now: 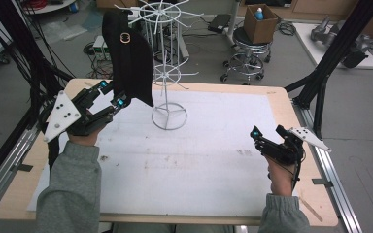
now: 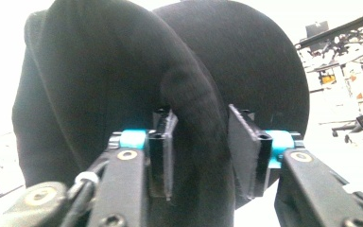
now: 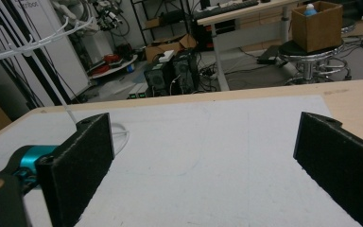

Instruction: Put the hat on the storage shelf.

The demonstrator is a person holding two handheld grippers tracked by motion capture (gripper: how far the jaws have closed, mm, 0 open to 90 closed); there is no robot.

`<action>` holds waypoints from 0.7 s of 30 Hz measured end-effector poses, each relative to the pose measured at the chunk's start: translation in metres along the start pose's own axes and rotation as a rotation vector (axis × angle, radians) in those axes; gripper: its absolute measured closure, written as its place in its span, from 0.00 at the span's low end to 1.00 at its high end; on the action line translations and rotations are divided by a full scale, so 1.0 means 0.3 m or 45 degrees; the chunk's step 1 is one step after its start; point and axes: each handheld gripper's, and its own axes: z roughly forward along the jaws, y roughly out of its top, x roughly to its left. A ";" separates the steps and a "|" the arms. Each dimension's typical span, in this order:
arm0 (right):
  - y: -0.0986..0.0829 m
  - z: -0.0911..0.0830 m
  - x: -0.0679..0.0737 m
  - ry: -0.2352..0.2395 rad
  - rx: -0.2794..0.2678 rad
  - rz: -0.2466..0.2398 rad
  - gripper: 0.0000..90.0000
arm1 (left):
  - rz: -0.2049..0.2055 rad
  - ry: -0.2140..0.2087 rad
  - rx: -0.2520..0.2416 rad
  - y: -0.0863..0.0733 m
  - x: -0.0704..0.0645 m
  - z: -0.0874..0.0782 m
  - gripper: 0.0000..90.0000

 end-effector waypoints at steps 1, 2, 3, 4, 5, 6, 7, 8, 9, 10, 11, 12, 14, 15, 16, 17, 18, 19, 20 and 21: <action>0.000 -0.001 0.001 -0.001 0.003 0.005 0.05 | 0.003 0.001 -0.006 0.002 -0.001 -0.001 0.66; 0.000 0.000 0.000 -0.002 -0.001 0.001 0.05 | 0.009 0.003 -0.013 0.005 0.000 -0.002 0.65; 0.000 -0.001 0.000 -0.002 0.000 -0.001 0.05 | 0.006 0.003 -0.018 0.006 0.000 -0.001 0.64; 0.000 -0.001 -0.001 -0.003 -0.003 -0.003 0.05 | 0.007 0.002 -0.016 0.007 0.000 -0.002 0.63; 0.000 0.000 -0.001 -0.003 -0.001 0.000 0.05 | 0.009 0.005 -0.012 0.007 0.000 -0.002 0.63; 0.000 -0.002 -0.001 -0.002 0.003 0.004 0.05 | 0.007 0.005 -0.010 0.006 0.000 -0.002 0.63; 0.000 -0.001 -0.002 -0.002 0.001 0.001 0.05 | 0.005 0.006 -0.008 0.005 0.000 -0.004 0.63; 0.000 -0.001 -0.001 -0.004 -0.001 0.001 0.05 | 0.003 0.007 -0.008 0.003 0.001 -0.005 0.63; 0.000 -0.002 0.000 -0.002 0.004 0.008 0.05 | -0.002 0.008 -0.008 0.001 0.001 -0.006 0.62; 0.000 -0.002 -0.001 -0.001 0.002 0.006 0.05 | -0.005 0.011 -0.004 -0.001 0.002 -0.009 0.62; 0.000 0.000 -0.001 -0.003 -0.002 0.000 0.05 | -0.008 0.013 0.001 -0.003 0.002 -0.011 0.61; 0.000 0.000 -0.002 -0.001 -0.001 -0.006 0.05 | -0.013 0.011 0.001 -0.006 0.002 -0.012 0.60; -0.001 0.001 0.000 0.002 0.003 0.000 0.05 | -0.021 0.016 0.014 -0.012 0.002 -0.014 0.58; -0.001 0.001 0.000 0.002 0.003 0.000 0.05 | -0.029 0.018 0.020 -0.017 0.004 -0.016 0.56; -0.001 0.001 0.000 0.003 0.001 -0.003 0.05 | -0.027 0.023 0.024 -0.022 0.005 -0.017 0.56; -0.001 0.001 0.000 0.003 0.000 -0.004 0.05 | -0.033 0.025 0.026 -0.026 0.006 -0.019 0.55; -0.001 0.000 0.001 0.001 0.002 0.000 0.05 | -0.038 0.024 0.029 -0.029 0.008 -0.022 0.55; -0.001 0.001 0.000 0.002 0.001 -0.003 0.05 | -0.039 0.025 0.031 -0.032 0.010 -0.025 0.55; -0.001 0.001 0.000 0.002 0.002 -0.002 0.05 | -0.042 0.026 0.032 -0.033 0.011 -0.028 0.55; -0.001 0.002 0.000 0.001 0.003 -0.004 0.05 | -0.044 0.024 0.033 -0.035 0.013 -0.031 0.55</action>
